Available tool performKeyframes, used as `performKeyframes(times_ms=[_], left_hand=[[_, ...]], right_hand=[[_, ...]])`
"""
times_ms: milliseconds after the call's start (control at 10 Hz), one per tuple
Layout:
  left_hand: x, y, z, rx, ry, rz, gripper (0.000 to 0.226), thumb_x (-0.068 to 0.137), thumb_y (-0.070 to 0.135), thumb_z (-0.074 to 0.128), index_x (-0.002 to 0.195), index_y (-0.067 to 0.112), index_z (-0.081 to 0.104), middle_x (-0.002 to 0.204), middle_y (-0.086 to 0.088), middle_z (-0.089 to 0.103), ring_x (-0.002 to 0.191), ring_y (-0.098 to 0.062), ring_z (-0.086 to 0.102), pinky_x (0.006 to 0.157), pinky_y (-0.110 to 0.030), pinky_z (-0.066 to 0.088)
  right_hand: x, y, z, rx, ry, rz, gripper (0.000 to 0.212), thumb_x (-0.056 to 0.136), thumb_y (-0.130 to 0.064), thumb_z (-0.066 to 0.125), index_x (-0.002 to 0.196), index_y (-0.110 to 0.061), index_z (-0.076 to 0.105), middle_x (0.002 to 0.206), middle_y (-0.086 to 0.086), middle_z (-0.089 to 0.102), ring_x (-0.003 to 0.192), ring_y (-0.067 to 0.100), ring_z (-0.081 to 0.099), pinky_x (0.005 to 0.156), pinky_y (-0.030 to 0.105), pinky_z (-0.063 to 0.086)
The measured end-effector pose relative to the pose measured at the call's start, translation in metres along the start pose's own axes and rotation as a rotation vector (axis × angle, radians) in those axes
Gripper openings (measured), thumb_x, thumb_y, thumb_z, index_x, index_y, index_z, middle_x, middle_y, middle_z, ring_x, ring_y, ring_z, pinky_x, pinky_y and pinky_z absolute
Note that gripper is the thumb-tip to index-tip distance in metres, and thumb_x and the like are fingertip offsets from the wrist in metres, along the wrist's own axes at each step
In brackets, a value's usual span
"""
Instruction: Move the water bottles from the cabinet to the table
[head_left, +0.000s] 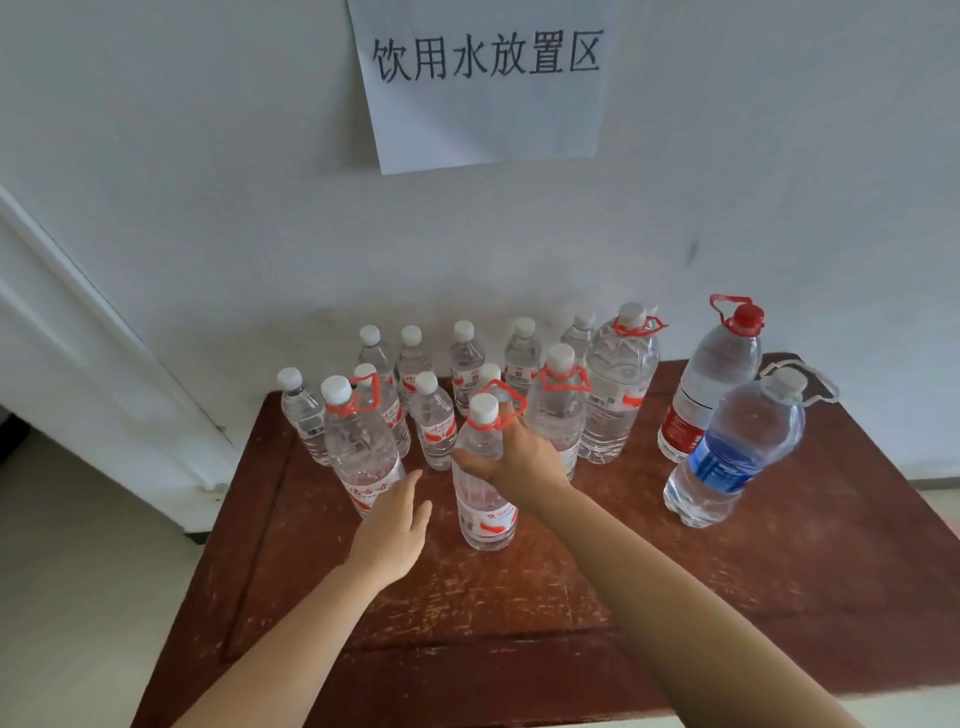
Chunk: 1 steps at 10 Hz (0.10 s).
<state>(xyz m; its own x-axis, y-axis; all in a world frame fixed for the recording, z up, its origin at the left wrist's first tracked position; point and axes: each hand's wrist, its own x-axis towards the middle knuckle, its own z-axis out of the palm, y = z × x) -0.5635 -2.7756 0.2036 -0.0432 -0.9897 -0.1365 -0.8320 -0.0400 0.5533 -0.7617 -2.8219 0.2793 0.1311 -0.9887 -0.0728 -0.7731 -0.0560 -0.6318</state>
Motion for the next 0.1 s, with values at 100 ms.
performKeyframes(times_ms=[100], left_hand=[[0.0061,0.0175,-0.0211,0.018,0.195,0.142,0.057,0.106,0.041,0.035,0.158,0.021,0.022,0.161,-0.001,0.033,0.148,-0.019,0.03,0.119,-0.041,0.032]], right_hand=[[-0.0042,0.0088,-0.0108,0.018,-0.111,-0.079,0.101,0.08,-0.072,0.069,0.156,-0.03,0.018,0.152,0.003,0.047,0.132,0.03,0.053,0.1,0.042,0.048]])
